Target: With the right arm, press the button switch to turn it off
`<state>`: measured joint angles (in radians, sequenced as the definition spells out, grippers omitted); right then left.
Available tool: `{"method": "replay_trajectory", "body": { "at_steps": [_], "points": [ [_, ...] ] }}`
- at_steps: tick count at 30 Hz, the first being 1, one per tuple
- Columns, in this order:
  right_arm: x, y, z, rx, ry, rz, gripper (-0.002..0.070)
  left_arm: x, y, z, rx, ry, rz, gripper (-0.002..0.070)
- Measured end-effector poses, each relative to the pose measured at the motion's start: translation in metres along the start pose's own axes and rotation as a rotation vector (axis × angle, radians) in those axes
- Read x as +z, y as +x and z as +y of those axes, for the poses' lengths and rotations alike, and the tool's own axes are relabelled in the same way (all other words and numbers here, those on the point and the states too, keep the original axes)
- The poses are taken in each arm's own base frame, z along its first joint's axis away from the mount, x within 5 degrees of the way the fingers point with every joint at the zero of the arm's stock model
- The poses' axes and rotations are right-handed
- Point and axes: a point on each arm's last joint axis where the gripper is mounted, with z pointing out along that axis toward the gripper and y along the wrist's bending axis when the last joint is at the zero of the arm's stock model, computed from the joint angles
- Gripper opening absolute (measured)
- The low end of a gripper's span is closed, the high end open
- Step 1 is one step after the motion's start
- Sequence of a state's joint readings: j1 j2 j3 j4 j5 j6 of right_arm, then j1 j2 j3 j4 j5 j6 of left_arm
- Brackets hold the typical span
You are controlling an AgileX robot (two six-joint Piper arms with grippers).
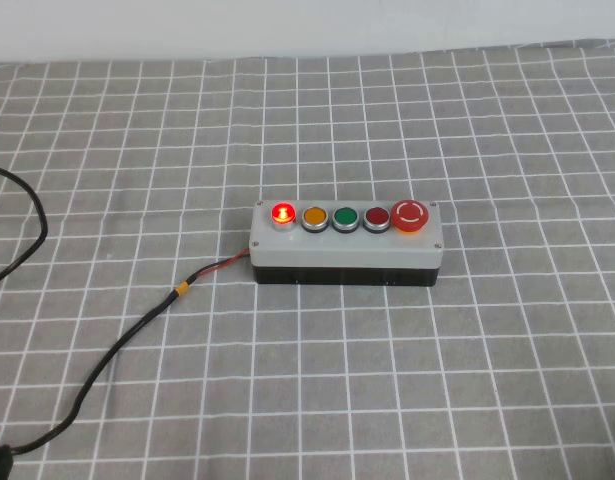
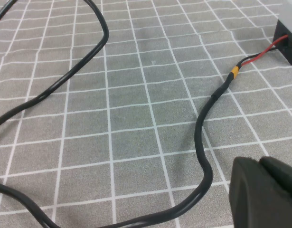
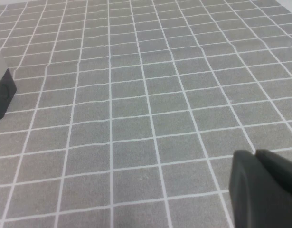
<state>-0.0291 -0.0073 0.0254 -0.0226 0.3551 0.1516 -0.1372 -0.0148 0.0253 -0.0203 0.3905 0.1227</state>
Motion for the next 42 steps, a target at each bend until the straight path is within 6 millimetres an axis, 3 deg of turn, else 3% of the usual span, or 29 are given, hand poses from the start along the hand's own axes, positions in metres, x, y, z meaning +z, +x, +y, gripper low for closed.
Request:
{"method": "replay_trajectory", "body": {
  "at_steps": [30,42],
  "points": [
    [0.000,-0.002,0.000,0.000,-0.003,-0.022,-0.0016,0.000,0.000,0.000,0.000,0.000,0.000,-0.0003],
    [-0.001,-0.014,0.002,0.000,-0.024,-0.157,-0.0016,0.000,0.000,0.000,0.000,0.000,0.000,-0.0003]
  ]
}}
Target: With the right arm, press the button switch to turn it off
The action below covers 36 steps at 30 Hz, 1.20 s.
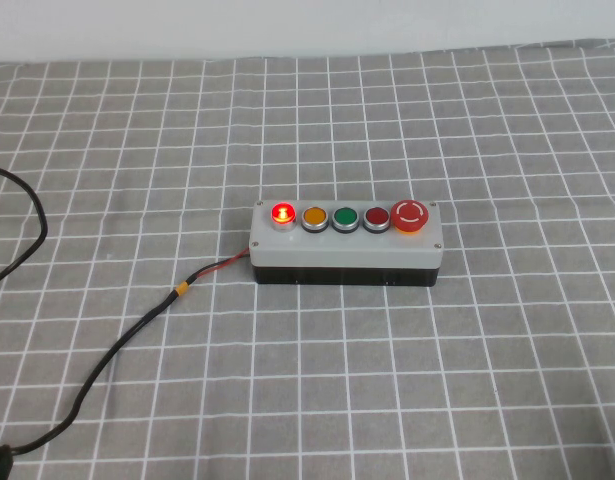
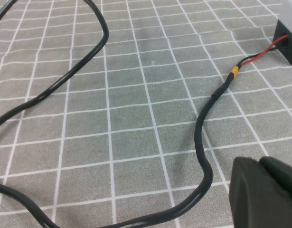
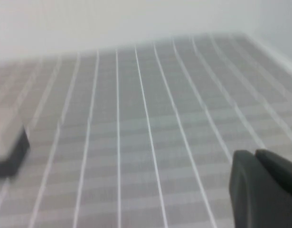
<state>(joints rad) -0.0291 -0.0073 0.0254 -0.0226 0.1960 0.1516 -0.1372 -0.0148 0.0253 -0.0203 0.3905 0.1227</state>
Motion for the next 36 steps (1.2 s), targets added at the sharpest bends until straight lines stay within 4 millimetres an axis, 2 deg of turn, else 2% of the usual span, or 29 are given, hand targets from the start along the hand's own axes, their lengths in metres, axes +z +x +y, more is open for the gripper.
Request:
{"method": "replay_trajectory", "body": {
  "at_steps": [9,16,19,24,28,30,33,36],
  "points": [
    [-0.007,-0.035,0.004,0.069,-0.060,-0.394,-0.0016,0.000,0.000,0.000,0.000,0.000,0.000,-0.0003],
    [-0.027,-0.065,0.005,0.099,-0.105,-0.791,-0.0016,0.000,0.000,0.000,0.000,0.000,0.000,-0.0003],
    [-0.034,-0.074,0.006,0.146,-0.136,-0.866,-0.0016,0.000,0.000,0.000,0.000,0.000,0.000,-0.0003],
    [-0.051,-0.118,0.015,0.168,-0.173,-0.786,-0.0016,0.000,0.000,0.000,0.000,0.000,0.000,-0.0003],
    [-0.064,-0.168,0.022,0.118,-0.135,-0.657,-0.0016,0.000,0.000,0.000,0.000,0.000,0.000,-0.0003],
    [-0.058,-0.186,0.024,0.117,-0.102,-0.532,-0.0016,0.000,0.000,0.000,0.000,0.000,0.000,-0.0003],
    [-0.036,-0.207,0.026,0.140,-0.050,-0.284,-0.0016,0.000,0.000,0.000,0.000,0.000,0.000,-0.0003],
    [0.000,-0.213,0.029,0.182,-0.015,0.015,-0.0016,0.000,0.000,0.000,0.000,0.000,0.000,-0.0003]
  ]
}}
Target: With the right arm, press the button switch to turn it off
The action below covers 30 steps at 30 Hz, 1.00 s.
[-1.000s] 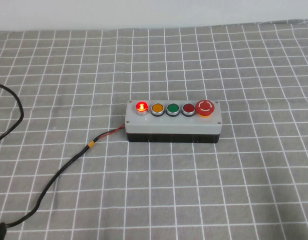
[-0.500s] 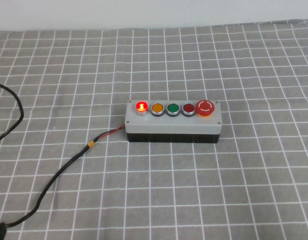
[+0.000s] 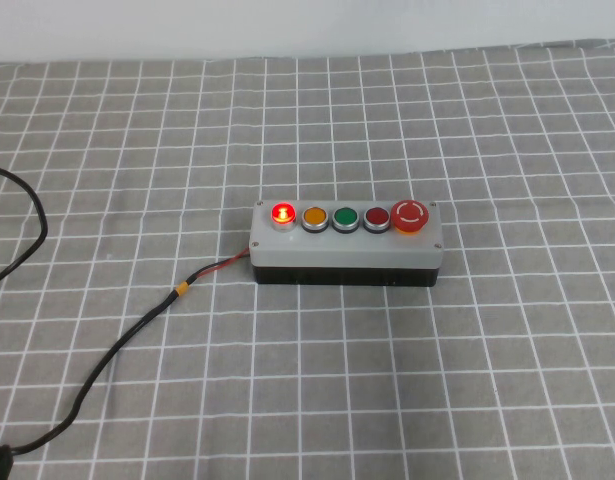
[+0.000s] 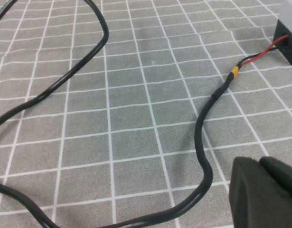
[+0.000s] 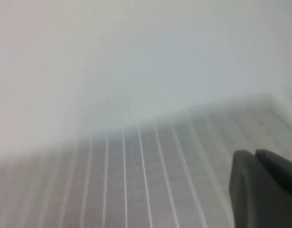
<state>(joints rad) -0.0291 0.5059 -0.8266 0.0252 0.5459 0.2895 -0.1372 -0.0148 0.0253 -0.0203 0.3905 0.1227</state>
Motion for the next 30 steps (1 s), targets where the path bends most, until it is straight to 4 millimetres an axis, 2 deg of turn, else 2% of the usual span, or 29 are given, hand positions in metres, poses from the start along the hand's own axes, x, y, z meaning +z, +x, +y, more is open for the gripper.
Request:
{"method": "replay_trajectory", "body": {
  "at_steps": [2,6,9,14,18,24,30],
  "points": [
    [0.022,-0.004,0.003,-0.024,0.021,0.137,-0.0016,0.000,0.000,0.000,0.000,0.000,0.000,-0.0003],
    [0.055,-0.006,0.011,-0.042,-0.023,0.277,-0.0016,0.000,0.000,0.000,0.000,0.000,0.000,-0.0003],
    [0.072,-0.002,0.026,0.017,-0.171,0.379,-0.0016,0.000,0.000,0.000,0.000,0.000,0.000,-0.0003],
    [0.104,0.006,0.057,-0.027,-0.567,0.490,-0.0016,0.000,0.000,0.000,0.000,0.000,0.000,-0.0003],
    [0.133,0.005,0.081,-0.083,-0.694,0.536,-0.0016,0.000,0.000,0.000,0.000,0.000,0.000,-0.0003],
    [0.179,0.020,0.136,-0.238,-0.748,0.655,-0.0016,0.000,0.000,0.000,0.000,0.000,0.000,-0.0003],
    [0.212,0.061,0.205,-0.417,-0.741,0.777,-0.0016,0.000,0.000,0.000,0.000,0.000,0.000,-0.0003]
  ]
}}
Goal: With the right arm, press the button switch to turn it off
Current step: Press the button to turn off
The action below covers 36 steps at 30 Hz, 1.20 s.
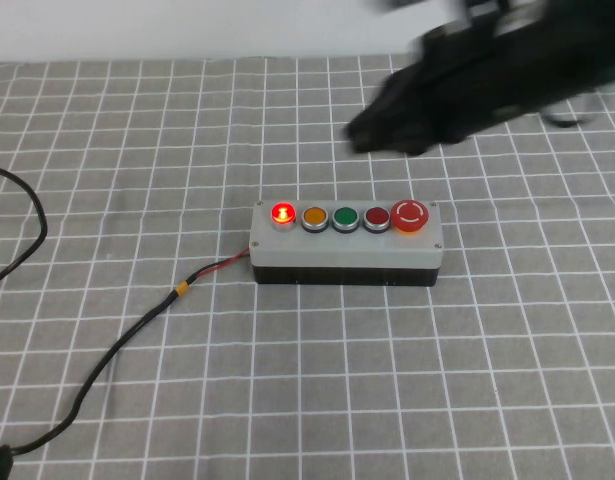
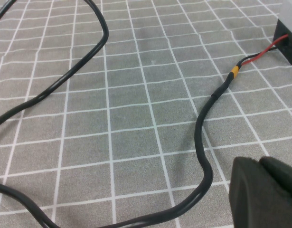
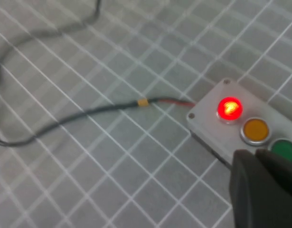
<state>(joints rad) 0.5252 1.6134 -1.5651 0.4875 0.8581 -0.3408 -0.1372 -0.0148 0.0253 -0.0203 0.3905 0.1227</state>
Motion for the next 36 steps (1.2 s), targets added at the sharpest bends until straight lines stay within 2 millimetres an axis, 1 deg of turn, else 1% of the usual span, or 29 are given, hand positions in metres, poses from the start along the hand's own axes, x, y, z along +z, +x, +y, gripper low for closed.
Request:
{"method": "replay_trajectory", "body": {
  "at_steps": [2,5,8,10,14,18,21,26,30,36],
  "points": [
    [0.027,-0.006,0.007,-0.031,0.039,0.047,-0.0016,0.000,0.000,0.000,0.000,0.000,0.000,-0.0003],
    [0.060,-0.012,0.012,-0.066,0.091,0.091,-0.0016,0.000,0.000,0.000,0.000,0.000,0.000,-0.0003],
    [0.086,-0.017,0.014,-0.081,0.102,0.117,-0.0016,0.000,0.000,0.000,0.000,0.000,0.000,-0.0003],
    [0.103,-0.019,0.012,-0.086,0.104,0.133,-0.0016,0.000,0.000,0.000,0.000,0.000,0.000,-0.0003],
    [0.127,-0.023,0.007,-0.101,0.118,0.138,-0.0016,0.000,0.000,0.000,0.000,0.000,0.000,-0.0003],
    [0.145,-0.020,0.000,-0.117,0.139,0.167,-0.0016,0.000,0.000,0.000,0.000,0.000,0.000,-0.0003],
    [0.158,-0.013,-0.004,-0.114,0.142,0.194,-0.0016,0.000,0.000,0.000,0.000,0.000,0.000,-0.0003],
    [0.173,-0.004,-0.010,-0.110,0.146,0.229,-0.0016,0.000,0.000,0.000,0.000,0.000,0.000,-0.0003],
    [0.181,0.001,-0.014,-0.101,0.161,0.248,-0.0016,0.000,0.000,0.000,0.000,0.000,0.000,-0.0003],
    [0.184,0.003,-0.015,-0.093,0.167,0.263,-0.0016,0.000,0.000,0.000,0.000,0.000,0.000,-0.0003]
  ]
}}
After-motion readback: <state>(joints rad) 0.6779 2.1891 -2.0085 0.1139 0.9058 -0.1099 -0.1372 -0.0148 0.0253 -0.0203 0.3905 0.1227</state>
